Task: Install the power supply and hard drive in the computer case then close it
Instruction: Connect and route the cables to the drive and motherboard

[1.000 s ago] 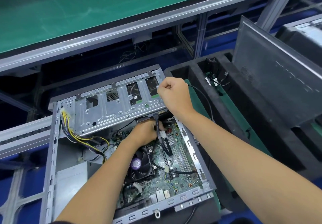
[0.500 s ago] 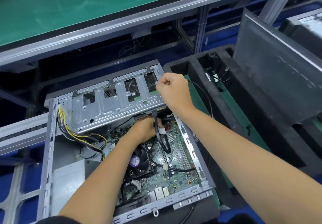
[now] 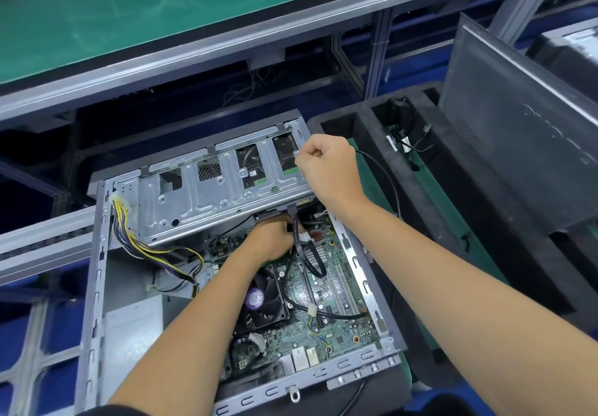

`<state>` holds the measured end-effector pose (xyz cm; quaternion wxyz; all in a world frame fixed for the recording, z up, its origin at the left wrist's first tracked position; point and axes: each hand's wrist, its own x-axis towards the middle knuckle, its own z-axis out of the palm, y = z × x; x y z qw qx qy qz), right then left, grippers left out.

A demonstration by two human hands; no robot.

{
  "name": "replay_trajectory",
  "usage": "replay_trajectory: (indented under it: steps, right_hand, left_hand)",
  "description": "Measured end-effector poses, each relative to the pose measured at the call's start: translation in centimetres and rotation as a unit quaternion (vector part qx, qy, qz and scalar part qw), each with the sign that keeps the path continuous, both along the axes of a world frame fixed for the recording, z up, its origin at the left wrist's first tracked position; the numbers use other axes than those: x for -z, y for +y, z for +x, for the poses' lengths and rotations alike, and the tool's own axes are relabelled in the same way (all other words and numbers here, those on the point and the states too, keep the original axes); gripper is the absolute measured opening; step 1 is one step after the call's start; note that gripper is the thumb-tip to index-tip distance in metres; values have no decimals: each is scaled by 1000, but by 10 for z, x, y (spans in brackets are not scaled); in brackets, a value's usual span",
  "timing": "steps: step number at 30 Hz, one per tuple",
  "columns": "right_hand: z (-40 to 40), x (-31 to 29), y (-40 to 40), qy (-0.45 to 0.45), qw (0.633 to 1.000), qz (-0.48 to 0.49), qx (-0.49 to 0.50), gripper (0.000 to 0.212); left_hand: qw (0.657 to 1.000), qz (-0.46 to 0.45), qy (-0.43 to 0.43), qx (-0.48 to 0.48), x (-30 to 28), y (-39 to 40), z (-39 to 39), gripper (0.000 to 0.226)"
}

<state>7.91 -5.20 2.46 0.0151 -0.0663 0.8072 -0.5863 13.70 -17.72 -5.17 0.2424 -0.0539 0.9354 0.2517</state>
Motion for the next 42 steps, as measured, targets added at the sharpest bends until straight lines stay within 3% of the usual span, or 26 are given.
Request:
replay_trajectory:
  steps: [14,24,35,42]
  right_hand:
    - [1,0,-1,8,1000,5,-9,16]
    - [0,1,-1,9,1000,13,-9,18]
    - [1,2,0,1,1000,6,-9,16]
    - [2,1,0,-1,1000,2,-8,14]
  left_hand:
    - [997,-10,42,71,0,3,4,5]
    - [997,-24,21,68,-1,6,3,23]
    - [999,-18,16,49,-8,10,8,16]
    - [996,13,-11,91,-42,-5,24,35]
